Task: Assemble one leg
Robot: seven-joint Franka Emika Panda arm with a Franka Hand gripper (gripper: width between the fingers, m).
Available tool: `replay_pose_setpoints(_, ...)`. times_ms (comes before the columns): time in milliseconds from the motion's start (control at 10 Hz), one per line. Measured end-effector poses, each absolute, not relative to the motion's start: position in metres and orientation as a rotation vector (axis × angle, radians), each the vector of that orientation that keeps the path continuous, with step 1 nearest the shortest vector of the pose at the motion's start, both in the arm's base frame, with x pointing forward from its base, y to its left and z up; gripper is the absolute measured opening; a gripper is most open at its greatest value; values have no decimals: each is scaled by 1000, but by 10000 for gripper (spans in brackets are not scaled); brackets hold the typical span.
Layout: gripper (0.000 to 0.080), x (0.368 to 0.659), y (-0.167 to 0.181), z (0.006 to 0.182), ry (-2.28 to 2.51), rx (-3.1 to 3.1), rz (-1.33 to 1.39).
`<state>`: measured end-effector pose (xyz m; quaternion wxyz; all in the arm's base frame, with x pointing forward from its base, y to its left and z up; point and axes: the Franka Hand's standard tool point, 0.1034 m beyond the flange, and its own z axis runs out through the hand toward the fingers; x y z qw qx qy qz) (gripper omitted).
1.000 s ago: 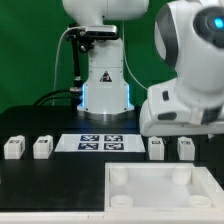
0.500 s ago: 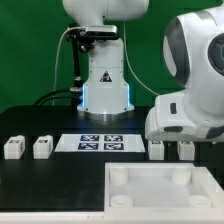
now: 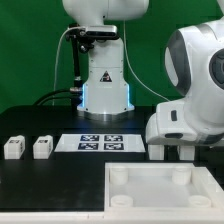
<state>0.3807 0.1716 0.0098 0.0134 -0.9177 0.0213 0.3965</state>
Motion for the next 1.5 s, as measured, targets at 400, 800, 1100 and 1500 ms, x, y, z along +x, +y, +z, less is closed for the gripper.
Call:
replay_pose_setpoints(400, 289, 381, 172, 10, 65, -2858, 1236)
replay_pose_setpoints(800, 289, 381, 172, 10, 65, -2858, 1236)
replay_pose_setpoints(1100, 291, 382, 171, 11, 65, -2859, 1233)
replay_pose_setpoints(1500, 291, 446, 136, 90, -116, -2863, 1037)
